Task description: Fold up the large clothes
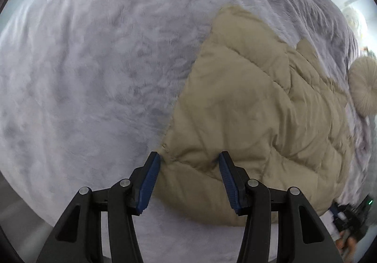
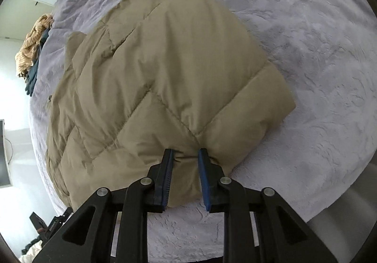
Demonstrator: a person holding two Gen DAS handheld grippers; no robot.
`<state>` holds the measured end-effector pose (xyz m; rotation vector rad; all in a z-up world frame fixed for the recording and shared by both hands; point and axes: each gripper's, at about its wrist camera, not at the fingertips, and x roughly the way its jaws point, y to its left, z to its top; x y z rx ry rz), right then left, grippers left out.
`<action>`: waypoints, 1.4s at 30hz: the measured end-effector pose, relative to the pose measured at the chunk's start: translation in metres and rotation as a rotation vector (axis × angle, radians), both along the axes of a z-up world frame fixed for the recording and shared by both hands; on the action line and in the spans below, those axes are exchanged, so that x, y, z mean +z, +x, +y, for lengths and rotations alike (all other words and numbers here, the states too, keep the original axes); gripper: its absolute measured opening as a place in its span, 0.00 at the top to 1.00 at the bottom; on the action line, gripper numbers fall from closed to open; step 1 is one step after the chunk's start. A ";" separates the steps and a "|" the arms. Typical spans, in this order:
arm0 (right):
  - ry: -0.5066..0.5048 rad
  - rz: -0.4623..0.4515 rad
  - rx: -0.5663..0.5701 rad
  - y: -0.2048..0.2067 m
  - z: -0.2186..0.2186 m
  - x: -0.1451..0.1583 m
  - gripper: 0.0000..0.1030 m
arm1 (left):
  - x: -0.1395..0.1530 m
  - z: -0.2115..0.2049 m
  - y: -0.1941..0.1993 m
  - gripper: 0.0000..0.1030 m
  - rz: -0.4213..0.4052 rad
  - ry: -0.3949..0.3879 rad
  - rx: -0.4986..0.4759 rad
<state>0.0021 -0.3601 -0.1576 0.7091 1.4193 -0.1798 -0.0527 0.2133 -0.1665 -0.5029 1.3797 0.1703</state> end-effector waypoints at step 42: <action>-0.128 -0.108 0.309 0.042 0.135 0.059 0.56 | -0.095 -0.007 0.117 0.23 -0.026 -0.591 -0.450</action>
